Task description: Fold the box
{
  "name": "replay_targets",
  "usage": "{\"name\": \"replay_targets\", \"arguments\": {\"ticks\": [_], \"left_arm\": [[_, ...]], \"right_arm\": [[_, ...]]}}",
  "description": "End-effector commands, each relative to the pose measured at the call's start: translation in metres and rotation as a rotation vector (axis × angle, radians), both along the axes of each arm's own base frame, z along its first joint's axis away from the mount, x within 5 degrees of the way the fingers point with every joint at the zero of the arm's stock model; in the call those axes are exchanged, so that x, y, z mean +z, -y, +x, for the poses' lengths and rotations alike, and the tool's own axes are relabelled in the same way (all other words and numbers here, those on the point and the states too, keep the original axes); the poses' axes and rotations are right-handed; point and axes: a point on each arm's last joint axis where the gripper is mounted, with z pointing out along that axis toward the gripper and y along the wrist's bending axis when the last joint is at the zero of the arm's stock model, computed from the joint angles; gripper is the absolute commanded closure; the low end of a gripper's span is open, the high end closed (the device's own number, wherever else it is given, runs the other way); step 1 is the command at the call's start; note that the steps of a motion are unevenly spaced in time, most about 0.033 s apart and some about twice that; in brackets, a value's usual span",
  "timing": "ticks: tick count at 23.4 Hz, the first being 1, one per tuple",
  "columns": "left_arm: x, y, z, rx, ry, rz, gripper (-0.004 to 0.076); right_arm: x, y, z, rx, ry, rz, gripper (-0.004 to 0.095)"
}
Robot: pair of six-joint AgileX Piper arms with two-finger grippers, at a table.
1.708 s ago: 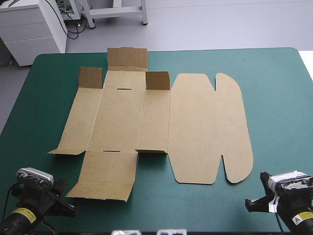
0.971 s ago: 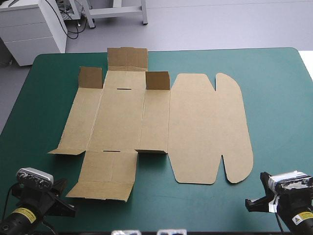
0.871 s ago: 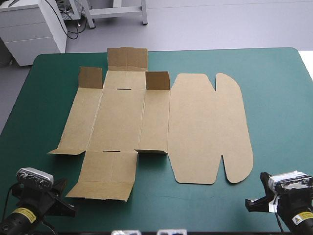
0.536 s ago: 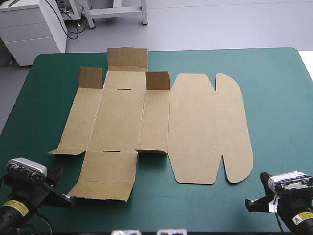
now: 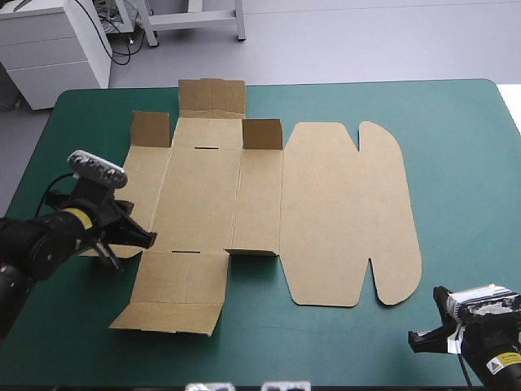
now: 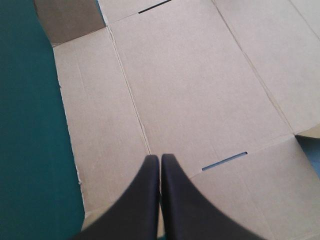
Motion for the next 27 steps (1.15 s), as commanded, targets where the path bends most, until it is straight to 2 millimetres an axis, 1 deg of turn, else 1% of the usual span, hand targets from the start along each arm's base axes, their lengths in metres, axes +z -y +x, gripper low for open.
{"name": "replay_targets", "arguments": {"ticks": [1, 2, 3, 4, 5, 6, 7, 8, 10, 13, 16, 18, 22, 24, 25, 27], "left_arm": [[0.017, 0.006, 0.028, -0.015, 0.021, 0.012, 0.0704], [0.017, 0.005, 0.044, -0.011, -0.033, 0.022, 0.0704], [0.016, 0.002, 0.051, -0.006, -0.058, 0.02, 0.0704], [0.015, -0.004, 0.064, -0.002, -0.094, -0.004, 0.0704], [0.016, -0.007, 0.068, 0.0, -0.101, -0.019, 0.0704], [0.016, -0.018, 0.076, 0.005, -0.127, -0.06, 0.0704], [0.016, -0.028, 0.078, 0.013, -0.145, -0.1, 0.0704], [0.015, -0.037, 0.079, 0.012, -0.16, -0.118, 0.0704], [0.013, -0.061, 0.076, 0.041, -0.193, -0.155, 0.0704], [0.013, -0.099, 0.068, 0.158, -0.205, -0.231, 0.0704], [0.014, -0.121, 0.062, 0.237, -0.184, -0.277, 0.0704], [0.014, -0.131, 0.061, 0.256, -0.178, -0.318, 0.0704], [0.007, -0.148, 0.066, 0.308, -0.175, -0.394, 0.07], [0.0, -0.154, 0.071, 0.343, -0.201, -0.423, 0.0664], [-0.008, -0.158, 0.076, 0.35, -0.234, -0.425, 0.0591], [-0.018, -0.165, 0.082, 0.366, -0.272, -0.432, 0.0468]], "right_arm": [[0.013, 0.001, 0.004, -0.012, 0.075, 0.012, 0.0927], [0.013, 0.001, 0.004, -0.012, 0.077, 0.012, 0.0927], [0.013, 0.001, 0.004, -0.012, 0.077, 0.012, 0.0927], [0.013, 0.001, 0.004, -0.012, 0.077, 0.01, 0.0927], [0.013, 0.001, 0.004, -0.012, 0.077, 0.01, 0.0927], [0.013, 0.001, 0.004, -0.012, 0.077, 0.01, 0.0927], [0.013, 0.001, 0.004, -0.012, 0.077, 0.01, 0.0927], [0.013, 0.001, 0.004, -0.012, 0.077, 0.01, 0.0927], [0.013, 0.001, 0.004, -0.012, 0.077, 0.009, 0.0927], [0.013, 0.001, 0.004, -0.012, 0.077, 0.009, 0.0927], [0.013, 0.001, 0.004, -0.012, 0.077, 0.009, 0.0927], [0.013, 0.001, 0.004, -0.012, 0.077, 0.009, 0.0927], [0.013, 0.001, 0.004, -0.012, 0.077, 0.009, 0.0927], [0.013, 0.001, 0.004, -0.012, 0.077, 0.009, 0.0927], [0.013, 0.001, 0.004, -0.011, 0.077, 0.009, 0.0927], [0.013, 0.0, 0.004, -0.005, 0.076, 0.01, 0.0927]]}}
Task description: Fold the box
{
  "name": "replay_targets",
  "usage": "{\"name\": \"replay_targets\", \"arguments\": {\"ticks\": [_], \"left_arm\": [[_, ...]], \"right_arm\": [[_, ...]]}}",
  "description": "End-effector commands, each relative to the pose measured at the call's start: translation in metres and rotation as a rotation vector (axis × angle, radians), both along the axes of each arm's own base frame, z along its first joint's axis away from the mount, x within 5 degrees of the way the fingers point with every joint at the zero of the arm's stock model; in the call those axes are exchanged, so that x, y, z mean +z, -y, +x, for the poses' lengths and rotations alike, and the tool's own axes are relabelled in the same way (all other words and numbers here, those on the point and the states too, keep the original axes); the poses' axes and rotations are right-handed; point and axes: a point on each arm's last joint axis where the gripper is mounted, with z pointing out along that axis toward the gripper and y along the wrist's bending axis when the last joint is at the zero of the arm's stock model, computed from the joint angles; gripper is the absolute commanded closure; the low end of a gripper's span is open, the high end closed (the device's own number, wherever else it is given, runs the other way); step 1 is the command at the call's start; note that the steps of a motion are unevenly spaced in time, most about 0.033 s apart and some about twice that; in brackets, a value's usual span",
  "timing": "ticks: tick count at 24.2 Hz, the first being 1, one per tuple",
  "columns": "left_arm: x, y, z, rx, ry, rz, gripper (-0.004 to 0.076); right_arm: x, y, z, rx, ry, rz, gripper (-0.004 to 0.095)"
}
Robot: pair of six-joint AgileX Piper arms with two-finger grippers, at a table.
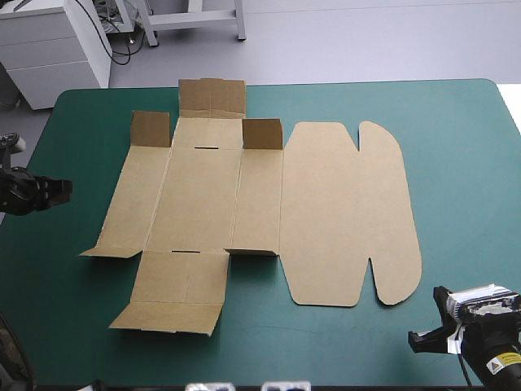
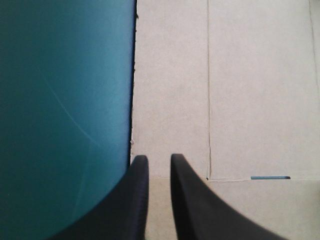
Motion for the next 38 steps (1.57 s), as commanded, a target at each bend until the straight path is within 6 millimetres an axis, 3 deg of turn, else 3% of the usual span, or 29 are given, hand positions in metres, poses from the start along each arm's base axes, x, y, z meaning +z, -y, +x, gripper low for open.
{"name": "replay_targets", "arguments": {"ticks": [1, 4, 6, 12, 17, 21, 28, 38], "left_arm": [[0.001, -0.006, 0.008, 0.035, 0.019, -0.025, 0.0394], [-0.019, -0.014, 0.018, 0.037, -0.058, -0.061, 0.02], [-0.032, -0.017, 0.024, 0.024, -0.107, -0.097, 0.013], [-0.088, -0.024, 0.053, -0.086, -0.197, -0.283, 0.0124], [-0.126, -0.034, 0.063, -0.087, -0.306, -0.305, 0.0124], [-0.147, -0.012, 0.072, -0.128, -0.387, -0.345, 0.0124], [-0.156, 0.035, 0.083, -0.256, -0.436, -0.343, 0.0124], [-0.148, 0.06, 0.093, -0.251, -0.383, -0.462, 0.0124]], "right_arm": [[0.013, 0.0, 0.003, 0.005, 0.076, 0.008, 0.0927], [0.013, -0.001, 0.003, 0.028, 0.076, 0.009, 0.0927], [0.013, -0.001, 0.003, 0.032, 0.076, 0.009, 0.0927], [0.013, -0.001, 0.003, 0.035, 0.076, 0.01, 0.0927], [0.013, -0.001, 0.003, 0.034, 0.076, 0.007, 0.0927], [0.013, -0.001, 0.003, 0.034, 0.075, 0.007, 0.0927], [0.013, -0.001, 0.003, 0.034, 0.075, 0.005, 0.0927], [0.013, -0.001, 0.003, 0.034, 0.075, 0.005, 0.0927]]}}
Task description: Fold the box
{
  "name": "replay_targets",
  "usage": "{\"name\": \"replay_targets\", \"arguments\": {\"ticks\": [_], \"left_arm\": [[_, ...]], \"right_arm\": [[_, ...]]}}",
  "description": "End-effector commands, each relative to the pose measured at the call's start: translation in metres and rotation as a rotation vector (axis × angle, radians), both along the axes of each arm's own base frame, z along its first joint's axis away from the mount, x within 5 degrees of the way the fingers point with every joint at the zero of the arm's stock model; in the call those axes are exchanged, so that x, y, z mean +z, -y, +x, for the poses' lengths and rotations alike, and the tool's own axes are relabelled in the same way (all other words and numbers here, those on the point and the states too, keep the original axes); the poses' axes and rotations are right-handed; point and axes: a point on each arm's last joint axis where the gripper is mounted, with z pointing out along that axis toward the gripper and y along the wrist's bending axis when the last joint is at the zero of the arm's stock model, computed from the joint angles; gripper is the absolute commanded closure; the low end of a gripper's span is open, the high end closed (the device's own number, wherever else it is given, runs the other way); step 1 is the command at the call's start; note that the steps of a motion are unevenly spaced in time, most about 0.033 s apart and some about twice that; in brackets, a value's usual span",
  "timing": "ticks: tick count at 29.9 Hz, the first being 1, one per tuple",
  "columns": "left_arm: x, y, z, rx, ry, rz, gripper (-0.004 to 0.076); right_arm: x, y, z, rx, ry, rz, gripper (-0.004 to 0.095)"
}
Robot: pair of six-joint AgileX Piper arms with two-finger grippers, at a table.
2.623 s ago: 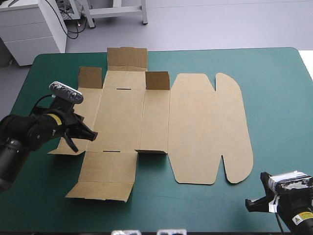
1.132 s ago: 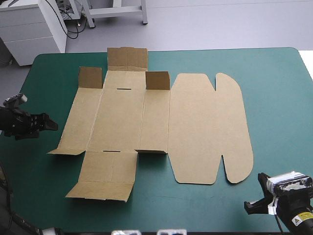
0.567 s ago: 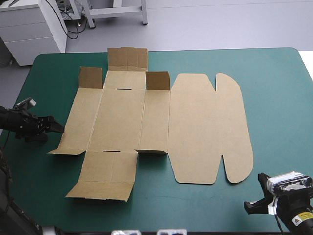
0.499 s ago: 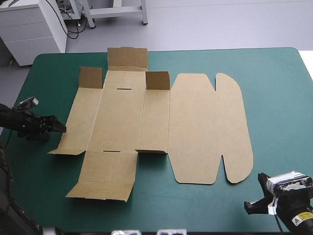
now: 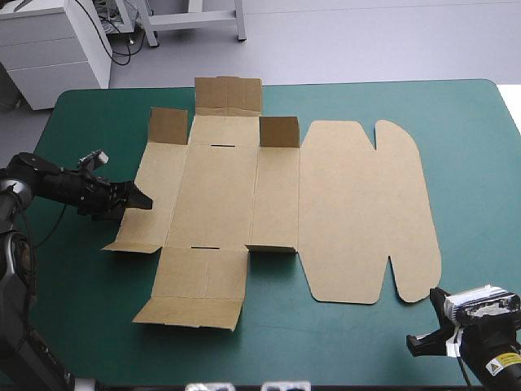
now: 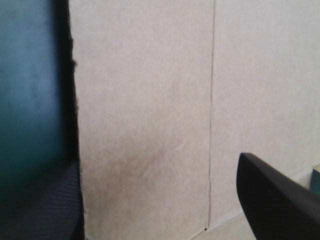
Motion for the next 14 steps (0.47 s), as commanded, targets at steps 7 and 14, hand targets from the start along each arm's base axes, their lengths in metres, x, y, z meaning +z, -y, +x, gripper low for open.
{"name": "replay_targets", "arguments": {"ticks": [7, 14], "left_arm": [[0.001, 0.023, -0.004, -0.054, -0.059, -0.112, 0.0124], [0.001, 0.03, -0.003, -0.08, -0.061, -0.107, 0.0125]], "right_arm": [[0.013, 0.001, 0.004, -0.012, 0.075, 0.01, 0.0927], [0.013, 0.001, 0.004, -0.012, 0.075, 0.01, 0.0927]]}}
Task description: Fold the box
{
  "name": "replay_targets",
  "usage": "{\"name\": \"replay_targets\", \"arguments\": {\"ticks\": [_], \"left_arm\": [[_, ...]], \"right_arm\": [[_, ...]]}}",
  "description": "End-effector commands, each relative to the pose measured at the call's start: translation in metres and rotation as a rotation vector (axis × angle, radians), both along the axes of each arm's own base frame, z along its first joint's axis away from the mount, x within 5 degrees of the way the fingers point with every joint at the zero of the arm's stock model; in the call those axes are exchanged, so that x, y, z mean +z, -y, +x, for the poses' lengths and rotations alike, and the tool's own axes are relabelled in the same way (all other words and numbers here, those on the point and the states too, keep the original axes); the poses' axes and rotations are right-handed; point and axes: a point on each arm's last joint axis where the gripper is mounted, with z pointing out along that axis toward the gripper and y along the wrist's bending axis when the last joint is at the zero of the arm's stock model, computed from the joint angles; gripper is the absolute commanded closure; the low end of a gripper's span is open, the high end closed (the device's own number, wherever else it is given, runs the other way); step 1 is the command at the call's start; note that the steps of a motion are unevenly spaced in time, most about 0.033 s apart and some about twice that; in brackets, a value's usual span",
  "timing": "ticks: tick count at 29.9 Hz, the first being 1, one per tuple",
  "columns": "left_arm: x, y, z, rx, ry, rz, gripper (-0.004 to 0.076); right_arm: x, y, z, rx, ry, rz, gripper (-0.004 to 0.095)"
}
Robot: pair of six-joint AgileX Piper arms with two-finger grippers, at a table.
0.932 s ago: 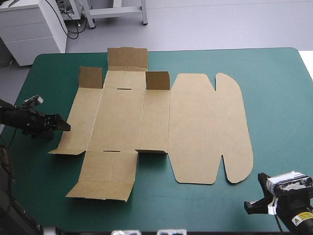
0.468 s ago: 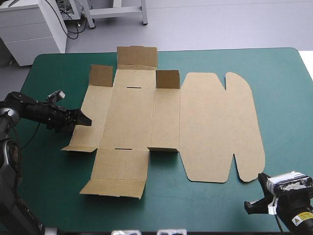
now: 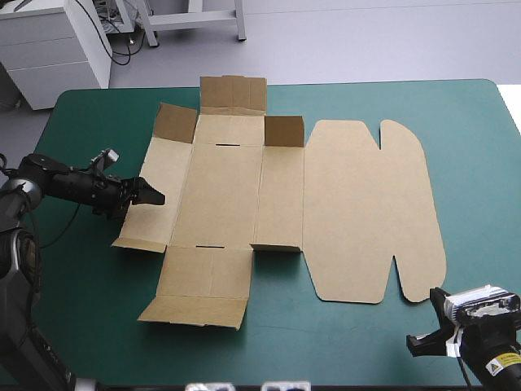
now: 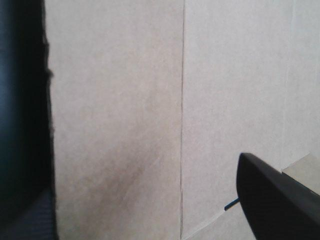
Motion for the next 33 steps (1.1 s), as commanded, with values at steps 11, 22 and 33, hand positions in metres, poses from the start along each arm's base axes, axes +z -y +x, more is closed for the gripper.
{"name": "replay_targets", "arguments": {"ticks": [11, 22, 33], "left_arm": [[0.0028, 0.0227, -0.0083, -0.121, -0.064, -0.007, 0.0371], [0.0005, 0.0202, -0.0087, -0.137, -0.057, 0.033, 0.0731], [0.0018, 0.0172, -0.0093, -0.172, -0.061, 0.071, 0.0731]], "right_arm": [[0.0133, 0.0007, 0.004, -0.012, 0.075, 0.01, 0.0927], [0.0133, 0.0007, 0.004, -0.012, 0.075, 0.01, 0.0927], [0.0133, 0.0007, 0.004, -0.012, 0.075, 0.01, 0.0927]]}}
